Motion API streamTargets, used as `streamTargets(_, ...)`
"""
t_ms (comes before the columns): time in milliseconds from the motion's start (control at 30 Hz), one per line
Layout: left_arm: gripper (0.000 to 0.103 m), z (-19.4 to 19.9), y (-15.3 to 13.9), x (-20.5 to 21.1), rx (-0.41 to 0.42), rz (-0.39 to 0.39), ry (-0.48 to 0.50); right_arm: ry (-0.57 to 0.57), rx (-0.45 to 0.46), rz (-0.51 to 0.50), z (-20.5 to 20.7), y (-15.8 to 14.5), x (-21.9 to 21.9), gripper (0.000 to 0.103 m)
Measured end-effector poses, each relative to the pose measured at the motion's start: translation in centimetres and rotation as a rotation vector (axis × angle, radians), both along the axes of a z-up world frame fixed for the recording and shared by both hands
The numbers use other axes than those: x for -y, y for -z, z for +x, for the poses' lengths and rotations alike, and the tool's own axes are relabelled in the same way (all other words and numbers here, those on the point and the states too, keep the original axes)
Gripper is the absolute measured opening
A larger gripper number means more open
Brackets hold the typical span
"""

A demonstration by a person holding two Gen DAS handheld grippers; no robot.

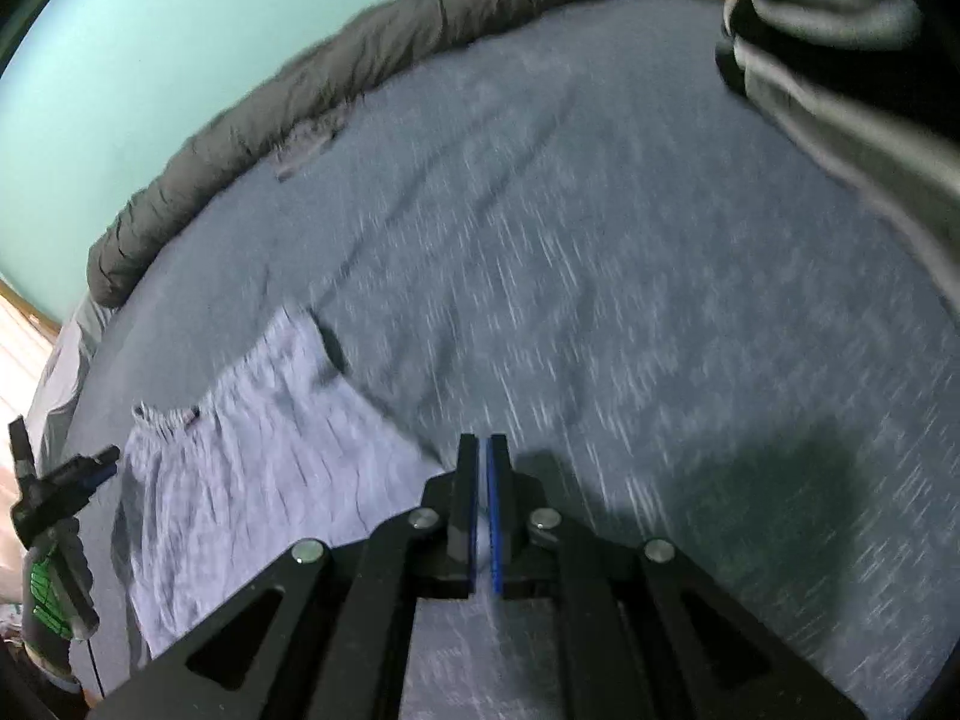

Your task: Fold clothes

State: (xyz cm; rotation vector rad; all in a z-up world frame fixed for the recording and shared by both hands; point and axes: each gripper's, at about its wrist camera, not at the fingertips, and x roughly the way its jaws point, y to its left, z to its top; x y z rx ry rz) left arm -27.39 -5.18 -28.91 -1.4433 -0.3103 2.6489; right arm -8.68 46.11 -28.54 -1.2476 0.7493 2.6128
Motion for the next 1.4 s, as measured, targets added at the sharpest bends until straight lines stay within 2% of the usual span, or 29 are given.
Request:
streamTargets(133, 0.045, -1.3, 0.4, -0.6, 0.004, -0.009, 0.01, -0.058, -0.061, -0.008, -1.9, -1.4, 1.4, 0.01)
streamTargets(200, 0.045, -1.8, 0.5, -0.9, 0.001, -0.012, 0.019, -0.102, -0.07, -0.026, -3.5, -1.5, 2.5, 0.021)
streamTargets(267, 0.045, -2.2, 0.6, -1.2, -0.001, -0.015, 0.027, -0.148, -0.074, -0.045, -5.3, -1.3, 3.6, 0.025)
streamTargets(500, 0.045, -3.5, 1.0, -2.0, -0.002, -0.02, 0.06, -0.247, -0.048, -0.059, -11.4, 0.2, 6.5, 0.029)
streamTargets(600, 0.045, -4.0, 1.3, -2.2, 0.0, -0.022, 0.074, -0.28, -0.009, -0.048, -13.7, 1.3, 7.6, 0.029)
streamTargets(767, 0.045, -4.1, 1.4, -2.7, -0.008, -0.032, 0.096, -0.329, 0.023, 0.012, -15.4, 2.2, 9.2, 0.029)
streamTargets(833, 0.041, -4.3, 1.5, -2.9, -0.01, -0.037, 0.112, -0.337, 0.047, 0.03, -15.5, 2.9, 9.5, 0.029)
streamTargets(867, 0.033, -4.3, 1.5, -3.0, -0.01, -0.039, 0.12, -0.338, 0.054, 0.034, -15.5, 3.3, 9.5, 0.026)
streamTargets(900, 0.027, -4.3, 1.6, -3.0, -0.01, -0.041, 0.124, -0.338, 0.051, 0.027, -15.4, 3.6, 9.4, 0.018)
streamTargets(1000, 0.016, -4.3, 1.7, -3.1, -0.014, -0.046, 0.132, -0.331, 0.028, 0.021, -15.1, 3.7, 9.1, 0.009)
streamTargets(1100, 0.002, -4.1, 1.1, -3.1, -0.036, -0.059, 0.132, -0.317, -0.015, 0.034, -14.7, 2.8, 9.0, 0.006)
streamTargets(1267, 0.001, -3.7, 0.2, -2.9, -0.071, -0.063, 0.129, -0.288, -0.082, 0.063, -14.0, 1.3, 8.8, 0.005)
streamTargets(1400, 0.001, -4.0, -0.1, -2.9, -0.085, -0.053, 0.125, -0.254, -0.097, 0.07, -14.5, 1.4, 8.4, 0.005)
